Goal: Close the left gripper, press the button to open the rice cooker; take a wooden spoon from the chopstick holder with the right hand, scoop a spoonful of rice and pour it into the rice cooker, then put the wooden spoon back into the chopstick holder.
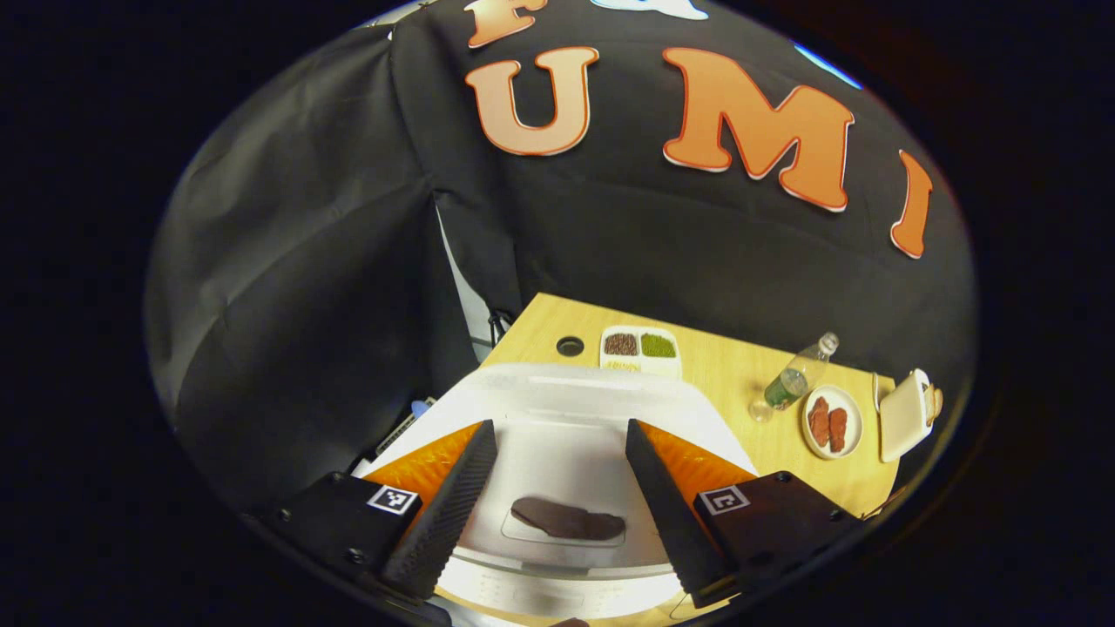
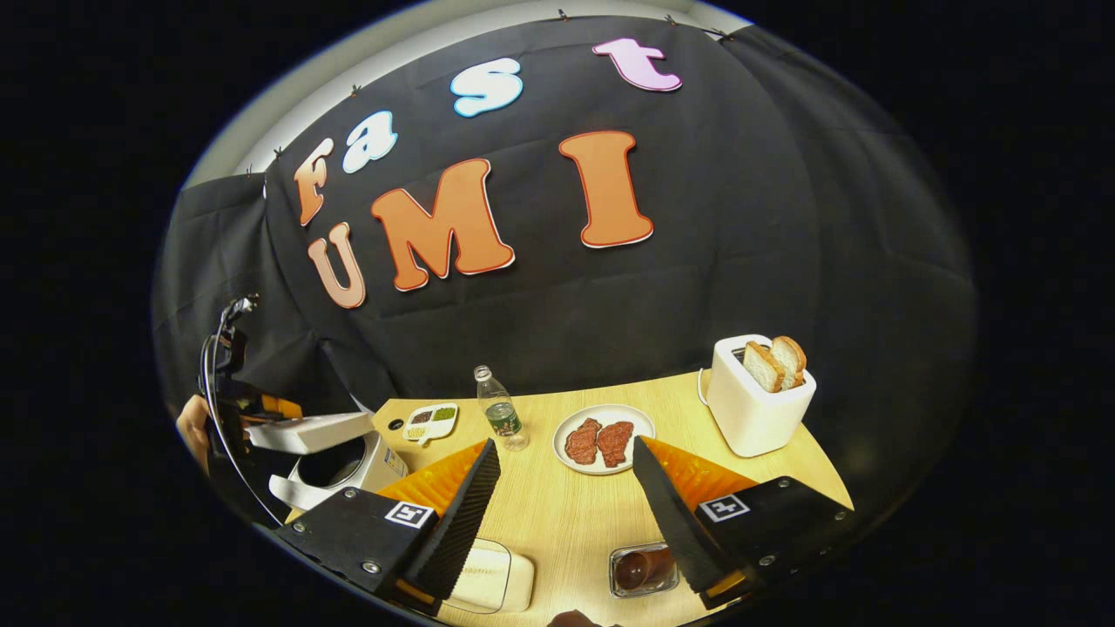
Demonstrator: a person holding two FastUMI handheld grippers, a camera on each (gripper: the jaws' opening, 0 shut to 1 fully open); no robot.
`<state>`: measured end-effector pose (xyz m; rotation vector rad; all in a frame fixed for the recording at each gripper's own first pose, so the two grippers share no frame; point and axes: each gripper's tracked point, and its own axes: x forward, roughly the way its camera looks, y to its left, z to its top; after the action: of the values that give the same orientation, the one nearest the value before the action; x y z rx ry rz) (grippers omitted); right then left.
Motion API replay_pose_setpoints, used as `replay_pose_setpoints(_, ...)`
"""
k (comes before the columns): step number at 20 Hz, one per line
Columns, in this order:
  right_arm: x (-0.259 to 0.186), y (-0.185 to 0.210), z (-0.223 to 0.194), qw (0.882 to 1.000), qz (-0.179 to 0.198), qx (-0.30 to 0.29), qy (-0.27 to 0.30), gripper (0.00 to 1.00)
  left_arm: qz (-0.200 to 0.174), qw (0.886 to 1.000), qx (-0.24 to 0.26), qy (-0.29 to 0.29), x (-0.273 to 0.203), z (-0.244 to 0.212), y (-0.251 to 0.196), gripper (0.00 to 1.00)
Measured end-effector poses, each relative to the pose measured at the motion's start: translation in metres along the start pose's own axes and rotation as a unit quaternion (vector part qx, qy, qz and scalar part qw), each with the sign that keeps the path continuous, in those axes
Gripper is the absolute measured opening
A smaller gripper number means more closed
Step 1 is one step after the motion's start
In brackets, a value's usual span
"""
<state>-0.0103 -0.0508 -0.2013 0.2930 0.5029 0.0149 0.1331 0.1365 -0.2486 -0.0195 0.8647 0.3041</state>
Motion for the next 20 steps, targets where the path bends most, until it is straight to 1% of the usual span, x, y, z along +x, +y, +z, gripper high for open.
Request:
replay_pose_setpoints(2,-0.002,0.001,0.000,1.000,0.002,-0.003,-0.003,0.95,-0.001,1.000,-0.006,0.028,0.004,-0.014,0.001,1.00)
replay_pose_setpoints(3,-0.002,0.000,-0.001,1.000,0.001,-0.004,-0.004,0.95,0.001,0.999,-0.009,0.041,0.004,-0.017,0.017,1.00)
replay_pose_setpoints(5,-0.005,-0.002,-0.005,1.000,0.000,-0.005,-0.002,0.95,0.004,0.997,-0.007,0.077,0.003,-0.028,0.017,1.00)
replay_pose_setpoints(6,-0.006,-0.005,-0.006,1.000,-0.001,-0.005,-0.002,0.95,0.003,0.995,-0.005,0.103,0.004,-0.036,0.004,1.00)
replay_pose_setpoints(8,-0.008,-0.008,-0.008,1.000,-0.005,-0.005,-0.001,0.95,-0.002,0.987,-0.023,0.159,0.002,-0.060,0.003,1.00)
replay_pose_setpoints(9,-0.009,-0.010,-0.009,1.000,-0.006,-0.005,-0.001,0.95,-0.003,0.986,-0.037,0.160,-0.003,-0.056,0.001,1.00)
replay_pose_setpoints(10,-0.009,-0.011,-0.009,1.000,-0.008,-0.004,-0.001,0.95,-0.001,0.988,-0.031,0.149,0.005,-0.052,0.000,1.00)
replay_pose_setpoints(11,-0.008,-0.009,-0.010,1.000,-0.006,-0.003,0.000,0.95,-0.002,0.987,-0.030,0.159,0.002,-0.058,0.000,1.00)
replay_pose_setpoints(12,-0.006,-0.007,-0.011,1.000,-0.004,-0.003,0.001,0.95,-0.004,0.989,-0.026,0.144,0.006,-0.055,0.001,1.00)
replay_pose_setpoints(13,-0.005,-0.006,-0.011,1.000,0.000,-0.003,0.003,0.95,-0.004,0.989,-0.025,0.144,0.007,-0.057,0.001,1.00)
replay_pose_setpoints(15,-0.002,0.002,-0.010,1.000,0.007,-0.005,0.004,0.95,-0.003,0.992,-0.026,0.123,0.007,-0.059,-0.002,1.00)
replay_pose_setpoints(18,-0.001,0.017,-0.002,1.000,0.021,-0.022,-0.002,0.95,-0.004,0.997,-0.022,0.070,0.007,-0.055,-0.002,1.00)
replay_pose_setpoints(20,-0.001,0.027,0.001,0.999,0.031,-0.036,-0.006,0.95,-0.026,0.999,-0.021,0.040,0.005,-0.059,-0.014,1.00)
